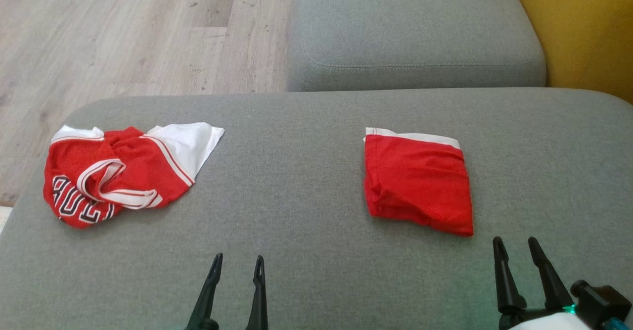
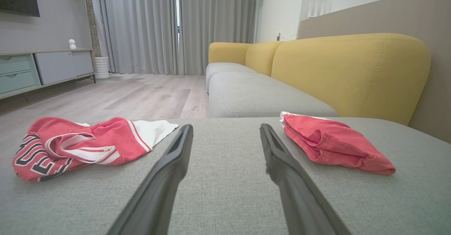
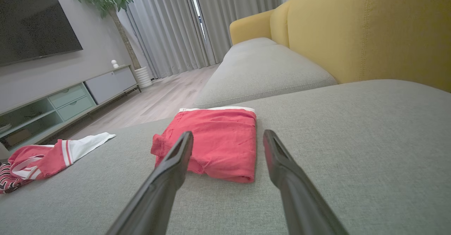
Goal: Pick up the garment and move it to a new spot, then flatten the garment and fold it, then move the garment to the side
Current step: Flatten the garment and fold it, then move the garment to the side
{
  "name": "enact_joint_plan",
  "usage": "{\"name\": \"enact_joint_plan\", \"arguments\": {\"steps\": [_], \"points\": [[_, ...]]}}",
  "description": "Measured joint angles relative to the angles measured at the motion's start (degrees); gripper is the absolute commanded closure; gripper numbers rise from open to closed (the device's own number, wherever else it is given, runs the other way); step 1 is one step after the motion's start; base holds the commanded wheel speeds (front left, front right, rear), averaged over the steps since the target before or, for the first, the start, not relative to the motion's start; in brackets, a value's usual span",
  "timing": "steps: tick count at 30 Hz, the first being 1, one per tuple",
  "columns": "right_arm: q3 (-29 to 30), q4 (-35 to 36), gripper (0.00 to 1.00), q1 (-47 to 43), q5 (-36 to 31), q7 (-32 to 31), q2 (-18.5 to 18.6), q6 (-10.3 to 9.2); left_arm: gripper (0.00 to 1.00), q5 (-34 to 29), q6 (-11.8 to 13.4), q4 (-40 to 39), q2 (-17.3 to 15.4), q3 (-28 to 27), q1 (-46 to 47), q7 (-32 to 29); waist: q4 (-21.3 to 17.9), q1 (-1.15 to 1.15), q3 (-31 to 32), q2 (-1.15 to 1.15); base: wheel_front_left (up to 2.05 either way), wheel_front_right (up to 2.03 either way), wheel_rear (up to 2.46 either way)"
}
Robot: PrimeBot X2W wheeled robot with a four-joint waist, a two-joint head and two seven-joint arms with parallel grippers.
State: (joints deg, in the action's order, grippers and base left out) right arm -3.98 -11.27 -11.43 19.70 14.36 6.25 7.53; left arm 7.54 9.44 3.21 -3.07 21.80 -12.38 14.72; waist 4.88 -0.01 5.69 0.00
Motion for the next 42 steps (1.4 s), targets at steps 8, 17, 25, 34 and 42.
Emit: {"name": "enact_joint_plan", "arguments": {"steps": [8, 17, 25, 34, 42], "points": [[0.4, 0.4, 0.00, 0.1, -1.0, 0.0, -0.4, 0.00, 0.00, -0.5, -0.9, 0.0, 0.0, -0.8, 0.1, 0.0, 0.0, 0.01, -0.3, 0.00, 0.00, 0.00, 0.00], [0.6, 0.1, 0.00, 0.2, -1.6, 0.0, -0.5, 0.00, 0.00, -0.5, -0.9, 0.2, 0.0, -1.1, 0.2, 0.0, -0.1, 0.01, -0.8, 0.00, 0.00, 0.00, 0.00], [0.7, -0.2, 0.00, 0.3, -1.7, 0.0, -0.6, 0.00, 0.00, -0.5, -1.0, 0.6, 0.0, -1.1, 0.2, 0.0, -0.3, 0.01, -1.0, 0.00, 0.00, 0.00, 0.00], [0.6, -0.3, 0.00, 0.3, -2.2, 0.0, -0.9, 0.00, 0.00, -0.5, -1.0, 0.7, 0.0, -1.1, 0.3, 0.0, -0.7, 0.01, -1.9, 0.00, 0.00, 0.00, 0.00], [0.4, -0.5, 0.00, 1.2, -2.2, 0.0, -0.9, 0.00, 0.00, -0.5, -1.4, 1.0, 0.0, -1.1, 0.8, 0.0, -0.4, 0.01, -4.7, 0.00, 0.00, 0.00, 0.00]]}}
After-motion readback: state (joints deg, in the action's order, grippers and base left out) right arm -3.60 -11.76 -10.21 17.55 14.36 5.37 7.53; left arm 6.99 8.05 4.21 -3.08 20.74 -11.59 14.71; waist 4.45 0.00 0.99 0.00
